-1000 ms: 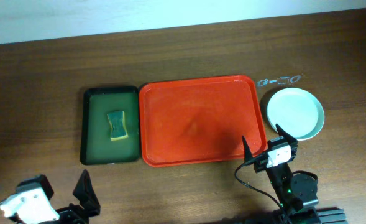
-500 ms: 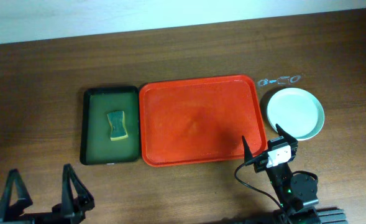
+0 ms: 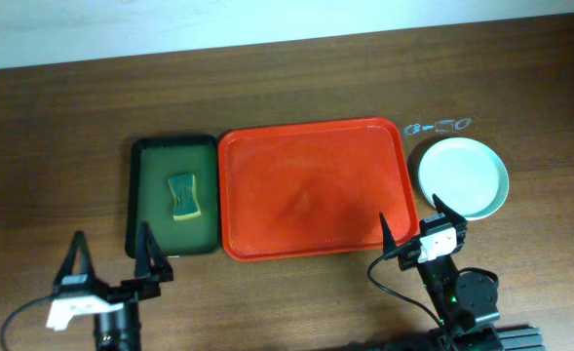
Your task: Clean dirty plates on tray and stack at the side
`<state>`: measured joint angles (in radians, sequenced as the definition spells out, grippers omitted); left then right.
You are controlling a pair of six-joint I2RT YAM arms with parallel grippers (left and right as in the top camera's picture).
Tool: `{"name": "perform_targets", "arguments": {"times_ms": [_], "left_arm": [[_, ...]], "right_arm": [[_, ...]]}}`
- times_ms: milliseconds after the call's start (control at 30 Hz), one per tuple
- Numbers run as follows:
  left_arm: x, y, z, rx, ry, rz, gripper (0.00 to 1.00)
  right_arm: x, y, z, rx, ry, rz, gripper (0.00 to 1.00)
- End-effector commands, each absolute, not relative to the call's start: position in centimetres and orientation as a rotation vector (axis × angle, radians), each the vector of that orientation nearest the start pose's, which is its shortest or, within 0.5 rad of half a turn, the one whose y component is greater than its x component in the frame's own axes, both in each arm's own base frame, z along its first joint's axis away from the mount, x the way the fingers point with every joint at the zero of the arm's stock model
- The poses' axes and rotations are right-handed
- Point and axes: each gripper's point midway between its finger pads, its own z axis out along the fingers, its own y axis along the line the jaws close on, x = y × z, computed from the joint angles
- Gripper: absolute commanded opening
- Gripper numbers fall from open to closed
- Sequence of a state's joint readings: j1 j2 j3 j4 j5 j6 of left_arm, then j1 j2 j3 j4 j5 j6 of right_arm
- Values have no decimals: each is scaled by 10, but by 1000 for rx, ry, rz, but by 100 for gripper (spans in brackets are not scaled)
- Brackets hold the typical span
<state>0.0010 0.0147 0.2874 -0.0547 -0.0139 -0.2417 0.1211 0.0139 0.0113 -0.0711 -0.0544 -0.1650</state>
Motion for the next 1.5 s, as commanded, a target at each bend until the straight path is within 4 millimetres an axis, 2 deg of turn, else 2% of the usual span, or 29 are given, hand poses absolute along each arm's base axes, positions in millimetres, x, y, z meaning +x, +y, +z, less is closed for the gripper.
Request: {"name": "perform_targets", "arguments": {"times_ms": [0,100,300,467,633,1467], "left_arm": [[231,-1,247,-216,1436,-247,99],[240,-1,206,-228,1520,-240,99],[246,-1,156,-244,1637,-228,99],[246,-1,156,-165,1644,-158,99],[246,-10,156,50,1650,-13,99],[246,-10,156,67,1649,-3,99]], "right_arm": [[243,40,157,-284,1620,16,98],[243,40,157,-284,1620,16,98],[243,40,157,-284,1620,16,98],[243,40,157,-284,1620,16,98],[243,40,157,-284,1620,16,98],[243,40,157,-284,1620,16,98]]}}
